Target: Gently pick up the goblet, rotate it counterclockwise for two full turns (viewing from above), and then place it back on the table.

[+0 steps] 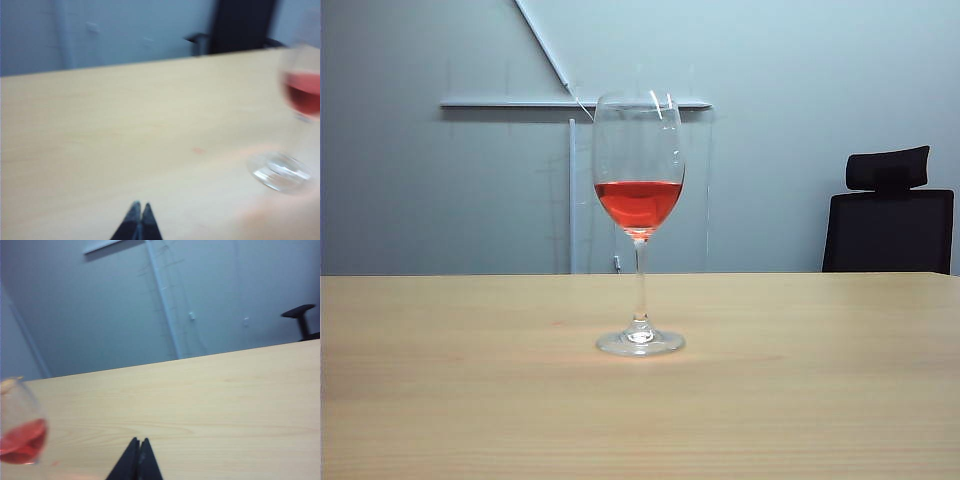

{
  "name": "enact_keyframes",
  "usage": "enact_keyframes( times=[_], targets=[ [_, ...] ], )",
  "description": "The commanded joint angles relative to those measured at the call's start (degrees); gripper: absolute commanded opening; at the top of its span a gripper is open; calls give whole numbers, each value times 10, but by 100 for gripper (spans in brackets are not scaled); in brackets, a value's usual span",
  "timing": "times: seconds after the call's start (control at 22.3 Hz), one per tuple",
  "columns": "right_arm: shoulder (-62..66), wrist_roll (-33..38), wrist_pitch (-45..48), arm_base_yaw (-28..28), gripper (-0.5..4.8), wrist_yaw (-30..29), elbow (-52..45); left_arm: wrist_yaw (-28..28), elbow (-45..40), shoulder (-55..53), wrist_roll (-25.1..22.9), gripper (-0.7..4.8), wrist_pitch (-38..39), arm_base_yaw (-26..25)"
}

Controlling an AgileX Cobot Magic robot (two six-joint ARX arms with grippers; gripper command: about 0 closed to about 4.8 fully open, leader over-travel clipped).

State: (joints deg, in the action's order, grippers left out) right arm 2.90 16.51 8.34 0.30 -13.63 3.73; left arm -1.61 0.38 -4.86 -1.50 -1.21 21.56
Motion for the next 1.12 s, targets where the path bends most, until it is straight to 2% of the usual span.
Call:
enact_keyframes(
  times=[0.04, 0.13, 0.22, 0.27, 0.31, 0.45, 0.49, 0.58, 0.63, 0.72, 0.81, 0.9, 1.12],
  targets=[
    [51, -13, 6, 15, 3, -22, 29, 2, 1, -22, 0, -5, -5, 61],
    [111, -43, 9, 30, 61, -45, 51, 5, 1, -29, 0, -5, -5, 89],
    [219, -94, 28, 59, 234, -63, 81, 8, 1, -32, 0, -5, -5, 105],
    [289, -115, 52, 82, 352, -71, 98, 7, 1, -32, 0, -5, -6, 105],
    [334, -125, 73, 98, 400, -78, 106, 7, 1, -32, 0, -5, -5, 105],
    [509, -182, 213, 165, 414, -110, 124, 7, 1, -32, 0, -5, -5, 105],
    [587, -212, 293, 193, 414, -110, 129, 7, 1, -32, 0, -5, -6, 105],
    [667, -226, 384, 217, 414, -109, 134, 8, 1, -32, 0, -5, -5, 105],
    [744, -225, 467, 226, 414, -113, 143, 7, 1, -32, 0, -5, -6, 105],
    [841, -224, 550, 237, 414, -144, 167, 8, 1, -32, 0, -5, -5, 105],
    [927, -219, 602, 238, 414, -175, 199, 7, 1, -32, 0, -5, -5, 105],
    [991, -190, 627, 239, 414, -183, 233, 8, 1, -32, 0, -5, -5, 105],
    [1045, -189, 627, 251, 413, -186, 282, 7, 1, -32, 0, -5, -6, 105]
  ],
)
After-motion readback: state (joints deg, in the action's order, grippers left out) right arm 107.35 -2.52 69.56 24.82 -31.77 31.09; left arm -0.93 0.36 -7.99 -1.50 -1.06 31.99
